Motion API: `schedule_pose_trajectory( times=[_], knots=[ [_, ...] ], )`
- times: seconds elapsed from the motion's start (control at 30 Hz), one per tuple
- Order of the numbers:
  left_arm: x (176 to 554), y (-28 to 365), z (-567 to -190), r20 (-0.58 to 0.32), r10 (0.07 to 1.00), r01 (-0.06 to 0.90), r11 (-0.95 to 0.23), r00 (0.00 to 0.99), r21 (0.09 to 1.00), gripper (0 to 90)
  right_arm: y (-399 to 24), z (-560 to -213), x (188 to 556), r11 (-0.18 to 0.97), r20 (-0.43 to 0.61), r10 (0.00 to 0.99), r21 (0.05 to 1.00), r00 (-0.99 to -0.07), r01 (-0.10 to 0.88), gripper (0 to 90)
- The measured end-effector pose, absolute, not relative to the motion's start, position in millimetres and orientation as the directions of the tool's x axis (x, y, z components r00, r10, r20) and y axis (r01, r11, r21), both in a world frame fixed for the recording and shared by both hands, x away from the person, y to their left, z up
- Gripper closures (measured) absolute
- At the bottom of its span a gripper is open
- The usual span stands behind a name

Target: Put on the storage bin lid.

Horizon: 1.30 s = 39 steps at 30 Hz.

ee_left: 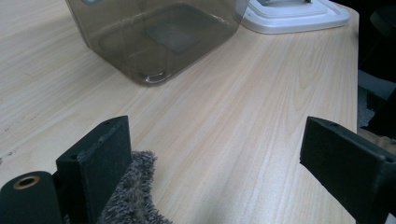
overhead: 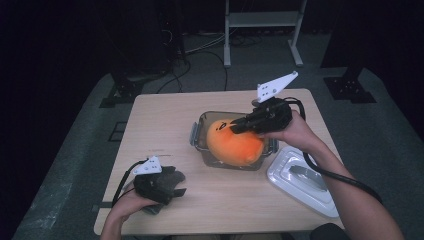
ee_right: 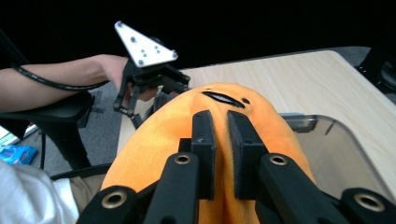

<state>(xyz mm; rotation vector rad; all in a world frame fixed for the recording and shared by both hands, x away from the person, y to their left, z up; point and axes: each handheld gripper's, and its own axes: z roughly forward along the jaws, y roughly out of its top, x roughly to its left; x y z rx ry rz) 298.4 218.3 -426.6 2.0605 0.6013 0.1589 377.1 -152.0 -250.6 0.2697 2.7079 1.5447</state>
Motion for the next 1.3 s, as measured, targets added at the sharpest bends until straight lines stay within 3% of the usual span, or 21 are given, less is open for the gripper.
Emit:
schedule_pose_trajectory(
  times=[0.73, 1.3],
  knots=[
    [300.1, 218.2, -426.9, -0.126, 0.470, 0.350, -0.428, 0.874, 0.834, 8.4, -152.4, -243.6, 412.2, 0.503, 0.055, 0.177, 0.853, -0.983, 0.139, 80.9],
    [300.4, 219.9, -426.9, -0.123, 0.471, 0.347, -0.426, 0.873, 0.836, 8.4, -144.7, -261.9, 433.2, 0.519, 0.068, 0.204, 0.839, -0.977, 0.166, 81.0]
  ],
)
